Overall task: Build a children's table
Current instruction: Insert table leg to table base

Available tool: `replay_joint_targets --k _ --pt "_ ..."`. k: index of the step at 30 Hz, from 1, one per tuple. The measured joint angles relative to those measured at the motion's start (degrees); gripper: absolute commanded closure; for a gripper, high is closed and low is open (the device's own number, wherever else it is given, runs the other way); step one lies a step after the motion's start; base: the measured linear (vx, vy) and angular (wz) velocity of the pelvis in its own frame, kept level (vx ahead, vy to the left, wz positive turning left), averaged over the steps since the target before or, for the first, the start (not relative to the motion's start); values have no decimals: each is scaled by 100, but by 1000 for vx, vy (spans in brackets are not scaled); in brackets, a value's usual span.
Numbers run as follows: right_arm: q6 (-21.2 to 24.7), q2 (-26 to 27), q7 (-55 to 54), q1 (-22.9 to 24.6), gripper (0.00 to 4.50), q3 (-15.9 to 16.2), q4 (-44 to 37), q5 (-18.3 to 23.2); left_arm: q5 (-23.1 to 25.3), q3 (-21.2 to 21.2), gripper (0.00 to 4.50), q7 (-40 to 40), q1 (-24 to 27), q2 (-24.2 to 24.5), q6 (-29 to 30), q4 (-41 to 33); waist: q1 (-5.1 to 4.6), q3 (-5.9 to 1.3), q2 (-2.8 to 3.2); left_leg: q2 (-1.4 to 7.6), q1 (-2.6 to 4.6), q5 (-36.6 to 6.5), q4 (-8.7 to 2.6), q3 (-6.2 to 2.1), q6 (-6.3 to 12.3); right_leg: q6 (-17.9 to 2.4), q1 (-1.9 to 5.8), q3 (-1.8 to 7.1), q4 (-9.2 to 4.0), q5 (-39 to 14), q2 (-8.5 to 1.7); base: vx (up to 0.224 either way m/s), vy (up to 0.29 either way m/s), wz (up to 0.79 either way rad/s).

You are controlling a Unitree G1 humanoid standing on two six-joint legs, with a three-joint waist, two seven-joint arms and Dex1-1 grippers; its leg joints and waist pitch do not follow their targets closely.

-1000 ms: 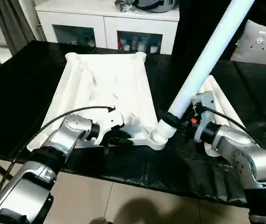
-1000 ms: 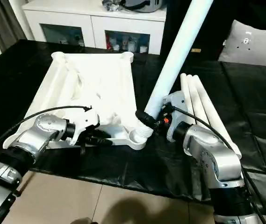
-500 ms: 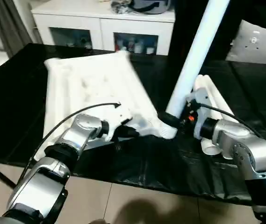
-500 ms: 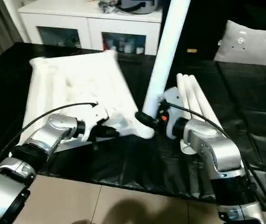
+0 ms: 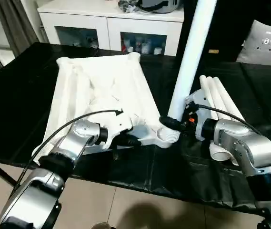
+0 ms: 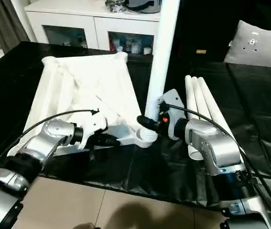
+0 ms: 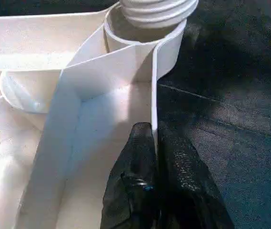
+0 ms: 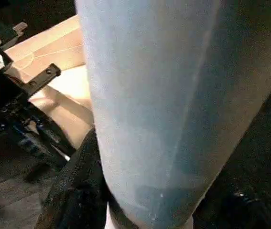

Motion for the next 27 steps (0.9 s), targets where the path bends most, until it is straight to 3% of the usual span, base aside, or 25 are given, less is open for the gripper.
replay_joint_targets --k 14,20,27 --pt "-187 129 243 -306 262 126 615 -127 98 26 450 -70 186 28 -92 -293 -2 -6 -23 4 0 2 -8 22 12 7 -5 2 0 -7 -6 0 0 0" --pt "-309 181 304 -335 262 125 788 -142 122 35 450 -74 200 36 -87 -297 -3 -28 -63 4 2 2 -8 24 12 8 -5 4 0 -7 -6 0 0 0" --pt "-327 321 298 -268 262 -105 910 -62 147 71 450 -73 208 18 -66 -296 -4 -35 -70 5 5 2 -9 24 11 7 -4 4 0 -7 -6 0 0 0"
